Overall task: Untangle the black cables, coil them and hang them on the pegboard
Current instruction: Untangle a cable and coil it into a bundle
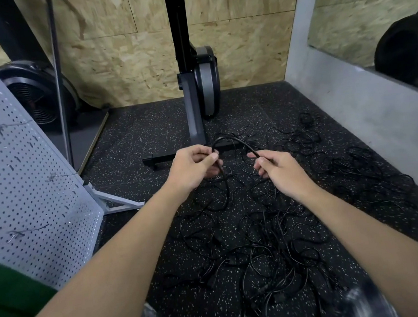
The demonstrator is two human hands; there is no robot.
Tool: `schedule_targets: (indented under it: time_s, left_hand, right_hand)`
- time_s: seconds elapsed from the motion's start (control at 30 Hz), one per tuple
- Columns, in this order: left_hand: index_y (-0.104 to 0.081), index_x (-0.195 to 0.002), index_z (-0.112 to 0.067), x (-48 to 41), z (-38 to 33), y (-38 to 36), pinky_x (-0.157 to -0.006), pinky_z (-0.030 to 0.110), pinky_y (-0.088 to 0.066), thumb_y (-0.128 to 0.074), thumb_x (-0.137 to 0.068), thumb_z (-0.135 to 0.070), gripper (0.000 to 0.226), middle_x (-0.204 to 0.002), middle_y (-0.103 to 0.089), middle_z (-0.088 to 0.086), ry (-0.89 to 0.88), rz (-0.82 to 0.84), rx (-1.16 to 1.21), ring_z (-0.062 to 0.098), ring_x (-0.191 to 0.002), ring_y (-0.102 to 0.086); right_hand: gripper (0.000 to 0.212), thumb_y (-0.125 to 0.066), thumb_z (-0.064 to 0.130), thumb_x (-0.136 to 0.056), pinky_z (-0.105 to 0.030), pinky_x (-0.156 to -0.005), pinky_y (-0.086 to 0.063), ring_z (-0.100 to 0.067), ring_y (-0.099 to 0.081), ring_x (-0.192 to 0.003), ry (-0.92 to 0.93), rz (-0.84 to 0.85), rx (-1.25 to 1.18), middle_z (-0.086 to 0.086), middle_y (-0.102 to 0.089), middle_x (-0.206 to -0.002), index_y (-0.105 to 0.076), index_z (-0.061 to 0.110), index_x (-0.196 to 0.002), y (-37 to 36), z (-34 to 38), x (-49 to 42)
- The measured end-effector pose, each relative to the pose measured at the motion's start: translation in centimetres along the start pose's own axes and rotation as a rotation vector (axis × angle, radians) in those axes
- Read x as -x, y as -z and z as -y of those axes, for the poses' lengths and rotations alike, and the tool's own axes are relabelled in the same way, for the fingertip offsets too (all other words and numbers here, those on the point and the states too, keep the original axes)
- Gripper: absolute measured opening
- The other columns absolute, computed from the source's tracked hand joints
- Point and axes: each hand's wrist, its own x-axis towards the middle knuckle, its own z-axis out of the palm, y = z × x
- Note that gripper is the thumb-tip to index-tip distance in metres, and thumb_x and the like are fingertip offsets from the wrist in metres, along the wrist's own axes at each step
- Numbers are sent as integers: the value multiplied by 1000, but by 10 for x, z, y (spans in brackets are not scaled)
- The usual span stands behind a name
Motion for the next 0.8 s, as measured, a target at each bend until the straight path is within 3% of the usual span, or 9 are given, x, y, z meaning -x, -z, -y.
schedule_targets:
  time_s: [0.2, 0.33, 0.43, 0.53, 0.6, 0.67, 0.73, 0.8]
  left_hand:
    - [-69, -101, 5, 5, -14, -10, -71, 29, -64, -66, -97, 2, 5, -92, -77, 17, 41, -33, 268, 21, -74, -74]
    - [-69, -100, 5, 4, -16, -8, -74, 32, -66, -67, -96, 4, 5, -91, -77, 17, 66, -132, 361, 19, -70, -72]
    - [-69, -106, 8, 3, -16, -8, -74, 31, -66, -68, -96, 3, 12, -96, -76, 20, 97, -173, 420, 23, -76, -72]
    - [-70, -108, 9, 3, -15, -8, -74, 26, -64, -68, -97, 1, 14, -105, -75, 23, 129, -174, 459, 22, -78, -74]
    - [-69, -110, 10, 3, -15, -9, -75, 25, -64, -68, -97, 0, 17, -109, -75, 25, 126, -148, 462, 23, -80, -76]
    - [-68, -112, 8, 2, -14, -8, -80, 28, -64, -68, -98, -3, 18, -112, -74, 26, 109, -100, 452, 27, -85, -77]
    - [-68, -118, -2, 0, -9, -5, -89, 35, -63, -69, -98, -12, 22, -115, -76, 19, 121, -14, 374, 26, -97, -77]
    - [-67, -126, -18, -1, 5, -1, -100, 38, -57, -69, -99, -20, 27, -120, -76, 2, 127, 147, 95, 18, -110, -73]
  right_hand:
    - [37, -46, 7, -109, -33, -82, -57, -11, -61, -83, 29, 71, -59, 8, -72, -104, -66, 26, -134, -11, 8, 7]
    - [48, -44, 17, -111, -32, -85, -51, -7, -59, -87, 36, 149, -9, 10, -73, -113, -49, 47, -148, -14, 9, 9]
    - [41, -40, 26, -112, -33, -85, -45, -6, -56, -88, 9, 261, -21, 16, -75, -112, -51, 57, -137, -19, 14, 12]
    - [19, -47, 42, -109, -29, -94, -47, -2, -63, -105, 75, 302, 44, 14, -74, -110, -60, 46, -122, -27, 21, 19]
    - [16, -49, 38, -109, -36, -100, -47, -14, -66, -111, 107, 219, 66, 7, -75, -107, -63, 40, -101, -30, 21, 22]
    - [26, -47, 33, -110, -44, -96, -49, -24, -67, -100, 100, 152, 58, 9, -73, -93, -62, 35, -89, -29, 19, 20]
    - [24, -45, 28, -111, -44, -85, -47, -21, -63, -84, 94, 154, 27, 12, -66, -77, -66, 31, -98, -26, 17, 18]
    - [23, -44, 21, -111, -32, -82, -44, -8, -59, -79, 89, 148, -66, 12, -63, -73, -65, 27, -111, -22, 20, 14]
